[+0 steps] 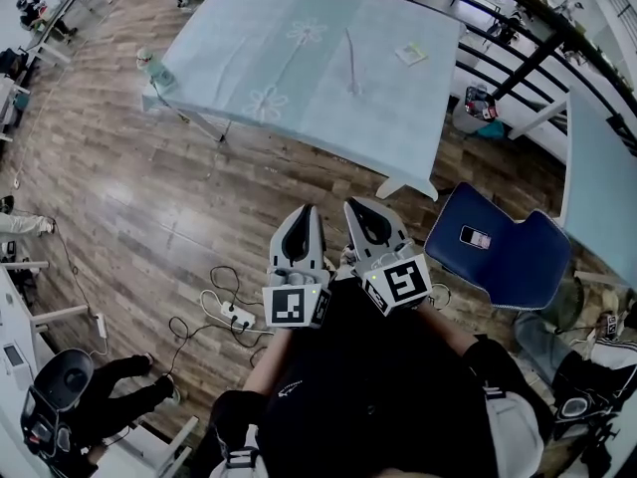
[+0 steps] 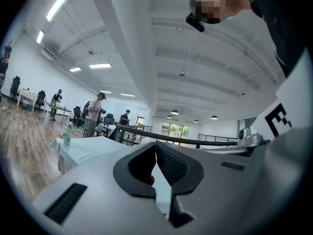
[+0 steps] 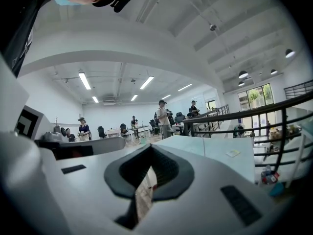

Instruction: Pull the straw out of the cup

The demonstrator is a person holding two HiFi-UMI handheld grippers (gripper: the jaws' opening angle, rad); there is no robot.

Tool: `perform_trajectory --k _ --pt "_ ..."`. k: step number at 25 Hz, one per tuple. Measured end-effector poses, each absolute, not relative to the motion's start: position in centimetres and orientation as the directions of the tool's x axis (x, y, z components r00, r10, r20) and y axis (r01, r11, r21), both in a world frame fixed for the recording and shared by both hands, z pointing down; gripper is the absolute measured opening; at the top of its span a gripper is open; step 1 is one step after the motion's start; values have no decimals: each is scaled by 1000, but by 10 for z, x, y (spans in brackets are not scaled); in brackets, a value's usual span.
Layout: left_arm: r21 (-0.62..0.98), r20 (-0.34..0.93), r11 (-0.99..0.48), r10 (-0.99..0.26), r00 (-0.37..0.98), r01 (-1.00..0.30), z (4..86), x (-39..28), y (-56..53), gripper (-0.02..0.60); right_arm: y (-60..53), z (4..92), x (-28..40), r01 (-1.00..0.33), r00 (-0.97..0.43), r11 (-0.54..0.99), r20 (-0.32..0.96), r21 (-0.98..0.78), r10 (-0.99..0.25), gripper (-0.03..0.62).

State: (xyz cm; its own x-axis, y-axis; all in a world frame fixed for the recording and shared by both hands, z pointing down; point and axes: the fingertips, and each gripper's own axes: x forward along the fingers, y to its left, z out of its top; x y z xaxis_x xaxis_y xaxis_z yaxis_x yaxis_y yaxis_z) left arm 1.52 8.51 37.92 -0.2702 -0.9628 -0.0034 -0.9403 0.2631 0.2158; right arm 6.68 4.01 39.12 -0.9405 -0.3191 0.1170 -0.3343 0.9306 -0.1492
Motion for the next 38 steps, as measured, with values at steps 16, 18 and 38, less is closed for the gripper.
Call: perform_trajectory --k 16,18,38 --pt "246 -8 156 -987 -162 -957 392 -7 21 17 -15 404 55 -454 -886 882 168 -124 -432 8" --pt "259 -4 138 -990 -144 -956 395 -17 7 17 -26 406 45 -467 -879 876 174 -119 -444 8" --pt "250 -53 -204 -979 197 -947 373 -154 -131 17 -131 388 -84 -726 -686 680 178 -102 -706 8"
